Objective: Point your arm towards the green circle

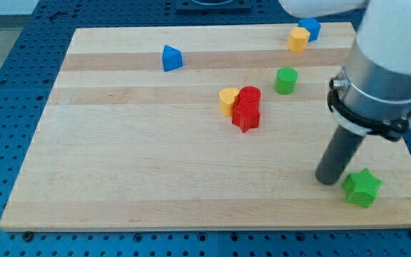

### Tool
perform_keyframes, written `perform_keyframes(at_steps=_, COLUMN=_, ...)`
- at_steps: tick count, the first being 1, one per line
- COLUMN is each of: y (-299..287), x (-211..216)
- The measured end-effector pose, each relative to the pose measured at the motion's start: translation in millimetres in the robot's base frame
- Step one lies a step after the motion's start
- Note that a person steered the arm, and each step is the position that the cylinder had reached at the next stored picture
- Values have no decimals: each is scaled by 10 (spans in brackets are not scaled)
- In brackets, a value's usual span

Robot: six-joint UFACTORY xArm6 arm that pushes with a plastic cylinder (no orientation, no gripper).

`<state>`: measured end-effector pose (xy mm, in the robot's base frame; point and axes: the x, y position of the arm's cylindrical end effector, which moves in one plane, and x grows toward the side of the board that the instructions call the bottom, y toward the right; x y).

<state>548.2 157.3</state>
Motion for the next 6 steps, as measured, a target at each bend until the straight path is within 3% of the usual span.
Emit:
perform_keyframes(at_steps=3, y=-84, x=-820)
perform_keyframes(at_steps=6, y=-361, x=-1351)
